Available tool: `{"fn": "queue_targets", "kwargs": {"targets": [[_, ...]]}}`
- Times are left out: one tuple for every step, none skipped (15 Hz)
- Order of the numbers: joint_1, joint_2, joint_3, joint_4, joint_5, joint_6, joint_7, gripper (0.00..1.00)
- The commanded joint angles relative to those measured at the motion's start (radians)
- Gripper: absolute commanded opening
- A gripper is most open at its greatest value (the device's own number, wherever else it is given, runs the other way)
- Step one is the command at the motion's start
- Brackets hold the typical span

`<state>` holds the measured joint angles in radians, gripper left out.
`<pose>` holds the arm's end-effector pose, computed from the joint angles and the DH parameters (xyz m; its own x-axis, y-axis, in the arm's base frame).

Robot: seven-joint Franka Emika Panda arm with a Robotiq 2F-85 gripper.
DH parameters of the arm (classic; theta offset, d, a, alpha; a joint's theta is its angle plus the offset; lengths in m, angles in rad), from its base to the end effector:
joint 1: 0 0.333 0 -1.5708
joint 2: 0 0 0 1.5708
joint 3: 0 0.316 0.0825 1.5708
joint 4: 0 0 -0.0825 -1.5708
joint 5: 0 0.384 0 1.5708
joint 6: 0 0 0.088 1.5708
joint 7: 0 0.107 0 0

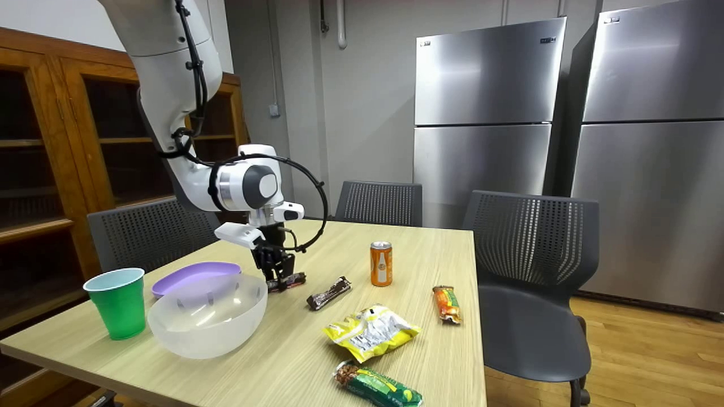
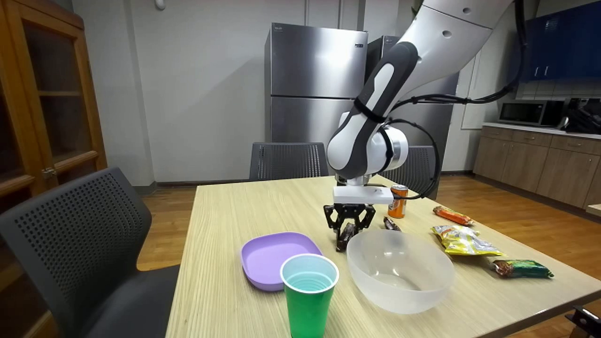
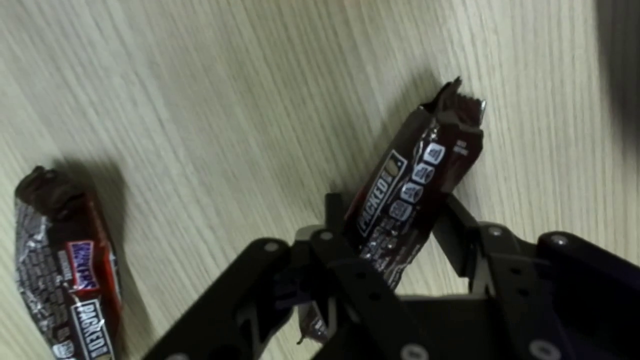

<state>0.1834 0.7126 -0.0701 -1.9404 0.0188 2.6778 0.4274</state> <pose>0.6092 0.0691 0.1140 0.9507 -0.3074 0.0396 -0.3084 -0.9510 0.0226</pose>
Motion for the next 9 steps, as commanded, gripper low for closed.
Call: {"fn": "queue_targets", "kwargs": {"targets": [[0.029,0.001,-0.026,0.028,0.002,-0.038,0.019,0.2],[0.032,-0.005,-0.029,0.024,-0.002,-0.035,0.016,0.11],[0.034,-0.011,-0.029,0.019,-0.004,-0.034,0.012,0.05],[0.036,-0.017,-0.029,0.015,-0.005,-0.034,0.008,0.01],[0.037,-0.029,-0.028,0.006,-0.008,-0.04,0.002,0.04],[0.034,-0.052,-0.023,-0.011,-0.008,-0.045,-0.01,0.03],[0.034,-0.066,-0.02,-0.02,-0.01,-0.045,-0.019,0.04],[0.032,-0.081,-0.014,-0.026,-0.012,-0.045,-0.032,0.04],[0.033,-0.09,-0.009,-0.028,-0.014,-0.046,-0.04,0.04]]}}
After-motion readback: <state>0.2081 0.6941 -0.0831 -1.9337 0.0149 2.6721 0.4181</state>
